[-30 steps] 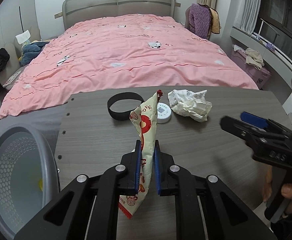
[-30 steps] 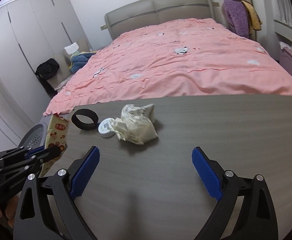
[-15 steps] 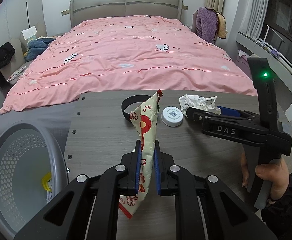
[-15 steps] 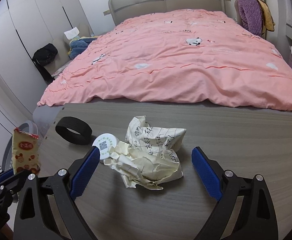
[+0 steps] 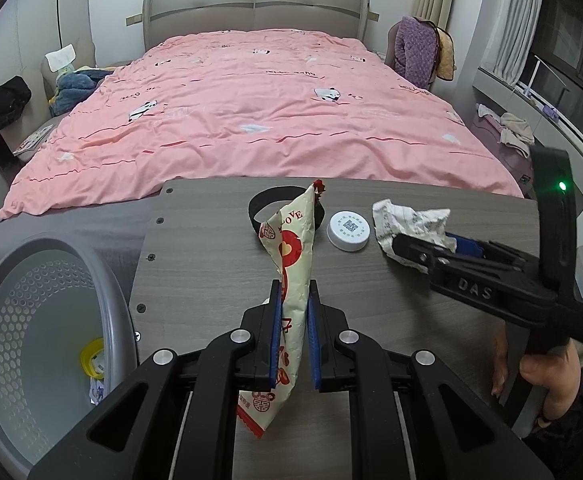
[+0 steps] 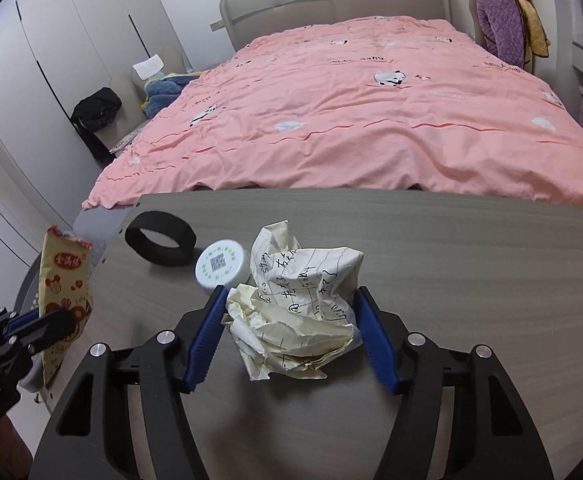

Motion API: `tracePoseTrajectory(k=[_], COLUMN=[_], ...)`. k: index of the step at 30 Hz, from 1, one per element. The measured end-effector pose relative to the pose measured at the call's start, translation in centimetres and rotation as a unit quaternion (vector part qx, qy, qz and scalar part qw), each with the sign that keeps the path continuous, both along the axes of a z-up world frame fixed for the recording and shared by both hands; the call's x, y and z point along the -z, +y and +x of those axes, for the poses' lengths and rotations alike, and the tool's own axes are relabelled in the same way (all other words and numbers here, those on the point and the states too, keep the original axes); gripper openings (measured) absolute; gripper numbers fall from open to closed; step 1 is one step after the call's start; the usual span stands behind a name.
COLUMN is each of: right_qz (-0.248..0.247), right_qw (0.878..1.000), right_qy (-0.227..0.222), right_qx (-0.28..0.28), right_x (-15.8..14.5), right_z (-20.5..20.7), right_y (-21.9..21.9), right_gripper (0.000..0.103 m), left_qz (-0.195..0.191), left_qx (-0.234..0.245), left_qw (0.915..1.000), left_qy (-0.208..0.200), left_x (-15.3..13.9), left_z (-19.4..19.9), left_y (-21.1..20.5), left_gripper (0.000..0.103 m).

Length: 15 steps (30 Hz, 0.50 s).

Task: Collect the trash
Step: 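Grasp the crumpled paper with the right gripper while the left gripper holds the wrapper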

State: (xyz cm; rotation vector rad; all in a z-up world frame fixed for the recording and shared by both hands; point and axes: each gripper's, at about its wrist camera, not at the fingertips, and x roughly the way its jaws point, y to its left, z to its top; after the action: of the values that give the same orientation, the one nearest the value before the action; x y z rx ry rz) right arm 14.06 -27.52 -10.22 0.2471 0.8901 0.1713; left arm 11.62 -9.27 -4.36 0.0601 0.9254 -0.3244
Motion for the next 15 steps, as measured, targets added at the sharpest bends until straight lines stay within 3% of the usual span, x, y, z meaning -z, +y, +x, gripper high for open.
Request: tracePoseTrajectory(k=[15], right_qz=[0.014], right_qw=[0.999], right_qy=[-0.021], right_qx=[0.028], right_x=[-2.2], right_z=[-6.4], right_y=[1.2], right_gripper=[0.062], left_qz=[-0.020], left_qx=[-0.002], left_qw=[0.9998], left_qy=[-0.009], left_x=[-0.4], left_z=[-1.0], left_y=[2.3], left_gripper=[0.012])
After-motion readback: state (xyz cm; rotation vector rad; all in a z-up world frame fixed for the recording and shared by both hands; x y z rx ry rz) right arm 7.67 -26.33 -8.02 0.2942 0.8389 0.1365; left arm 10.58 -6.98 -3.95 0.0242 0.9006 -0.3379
